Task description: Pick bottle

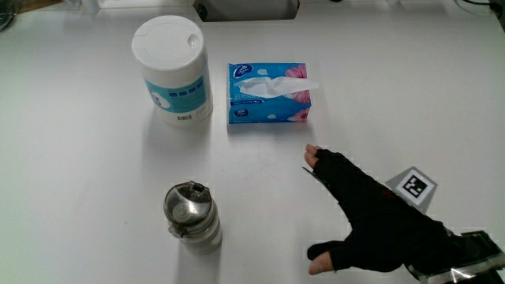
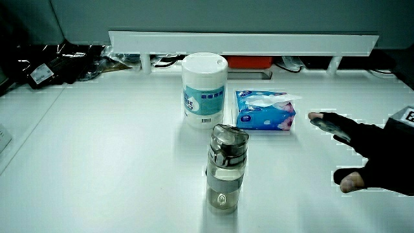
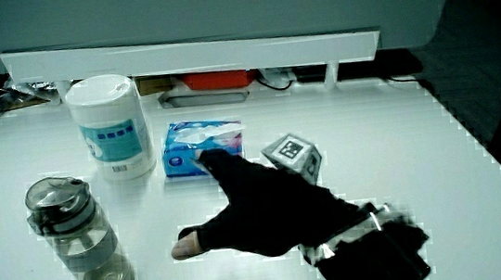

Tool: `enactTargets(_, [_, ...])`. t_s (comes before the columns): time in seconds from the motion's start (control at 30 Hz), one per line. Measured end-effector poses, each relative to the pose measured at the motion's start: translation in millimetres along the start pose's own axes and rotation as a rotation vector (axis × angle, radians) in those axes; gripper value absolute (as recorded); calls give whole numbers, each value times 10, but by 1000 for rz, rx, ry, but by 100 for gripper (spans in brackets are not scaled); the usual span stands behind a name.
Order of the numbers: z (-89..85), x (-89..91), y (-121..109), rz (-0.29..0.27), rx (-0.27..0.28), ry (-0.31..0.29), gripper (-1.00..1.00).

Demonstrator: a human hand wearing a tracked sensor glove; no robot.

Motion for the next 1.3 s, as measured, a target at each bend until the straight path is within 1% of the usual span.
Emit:
enactTargets(0.03, [-22,-53,25,-52,-19,56,0])
enactTargets(0.07, [-46,-44,63,-76,-32,48,0])
enactTargets(0.1, [-73,-68,103,-82,-46,69,0])
enactTargets(0.13, [-102,-132,143,-42,-54,140,0])
enactTargets(0.17, [-125,-142,178,-65,-64,129,0])
enactTargets(0.2, [-147,-124,218,-98,-76,78,0])
enactTargets(0.23, [-178,-154,262,-67,-81,124,0])
enactTargets(0.27, [-206,-181,302,-73,-96,146,0])
enactTargets(0.3, [-236,-194,343,-94,-112,158,0])
enactTargets(0.33, [-268,-273,376,-82,-125,221,0])
enactTargets(0.4, [-353,-212,488,-54,-143,203,0])
enactTargets(0.43, [-378,-247,525,-95,-160,186,0])
enactTargets(0.47, [-414,-240,579,-67,-164,184,0])
enactTargets(0.5, [-444,-246,624,-60,-164,185,0])
enactTargets(0.53, [-479,-221,687,8,-165,190,0])
enactTargets(0.6, [-527,-237,758,-1,-177,203,0])
enactTargets(0.63, [-557,-210,807,17,-177,202,0])
enactTargets(0.67, [-583,-195,848,3,-187,197,0])
enactTargets(0.7, [-609,-217,882,16,-188,230,0])
enactTargets(0.73, [-641,-200,927,37,-191,235,0])
enactTargets(0.77, [-672,-207,961,48,-204,259,0])
enactTargets(0.8, [-699,-211,990,37,-211,260,0])
enactTargets(0.83, [-736,-179,1035,52,-211,257,0])
enactTargets(0.9, [-801,-163,1106,75,-224,273,0])
enactTargets(0.93, [-828,-156,1132,59,-229,266,0])
enactTargets(1.0, [-884,-152,1183,65,-243,284,0])
enactTargets(1.03, [-920,-121,1218,85,-240,284,0])
enactTargets(1.07, [-942,-124,1235,72,-244,287,0])
enactTargets(1.1, [-966,-118,1258,81,-247,297,0])
enactTargets(1.2, [-1034,-61,1335,79,-255,309,0])
enactTargets(1.27, [-1073,-60,1372,76,-263,336,0])
enactTargets(1.3, [-1093,-56,1392,81,-262,336,0])
